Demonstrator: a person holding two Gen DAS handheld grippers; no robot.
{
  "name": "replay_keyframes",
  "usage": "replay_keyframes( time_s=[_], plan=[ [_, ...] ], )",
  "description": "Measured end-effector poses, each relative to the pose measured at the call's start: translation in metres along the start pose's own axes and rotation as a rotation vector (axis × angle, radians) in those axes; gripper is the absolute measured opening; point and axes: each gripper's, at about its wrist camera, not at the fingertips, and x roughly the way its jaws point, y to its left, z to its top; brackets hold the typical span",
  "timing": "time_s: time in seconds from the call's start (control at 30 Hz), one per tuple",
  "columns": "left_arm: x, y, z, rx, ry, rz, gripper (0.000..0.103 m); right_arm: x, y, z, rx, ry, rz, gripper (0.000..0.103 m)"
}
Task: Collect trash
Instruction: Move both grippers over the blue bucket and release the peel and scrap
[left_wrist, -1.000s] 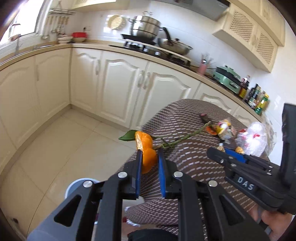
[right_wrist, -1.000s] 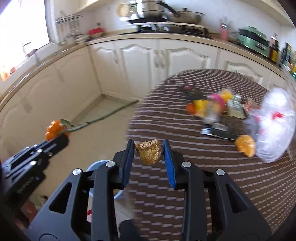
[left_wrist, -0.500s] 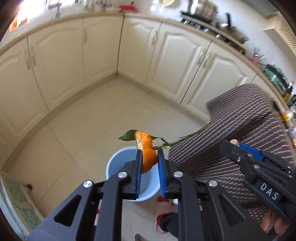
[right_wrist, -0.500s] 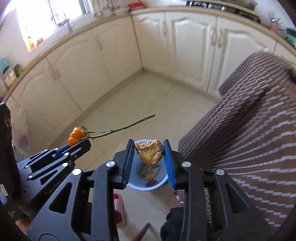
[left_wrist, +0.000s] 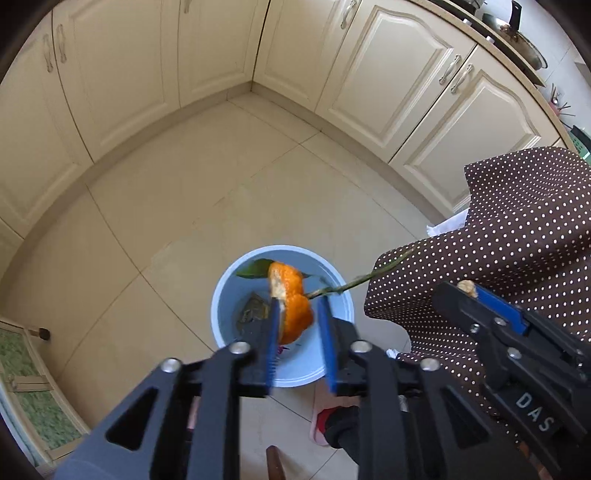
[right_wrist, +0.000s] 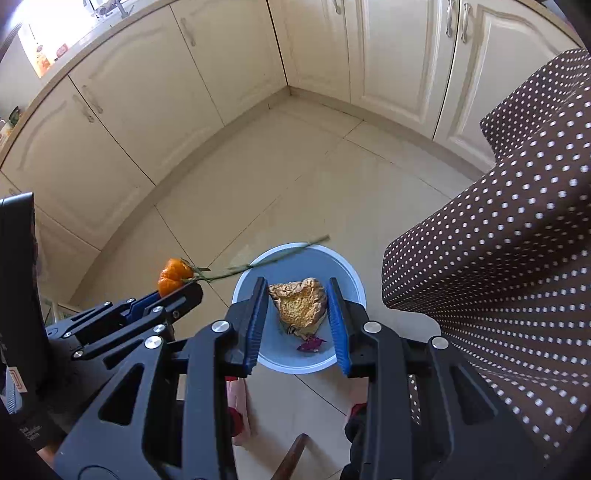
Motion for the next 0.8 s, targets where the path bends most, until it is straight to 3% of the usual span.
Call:
replay_keyframes(
  time_s=[0.07,0.17,0.8],
  plan=[
    [0.003,0.003,0.002,-0.012,-0.008,-0.007,0.044,0.005,-0.002,-0.003,0.003,0.004,0.0,0.032],
    [0.005,0.009,0.0,-0.026,-0.014,-0.009,0.05,0.012,-0.005,-0.005,0.006,0.016,0.006,0.032],
    [0.002,0.024,-0.005,-0.058,-0.023,0.009,0.05,0.03,0.001,0.0,-0.009,0.03,0.012,0.032]
  ],
)
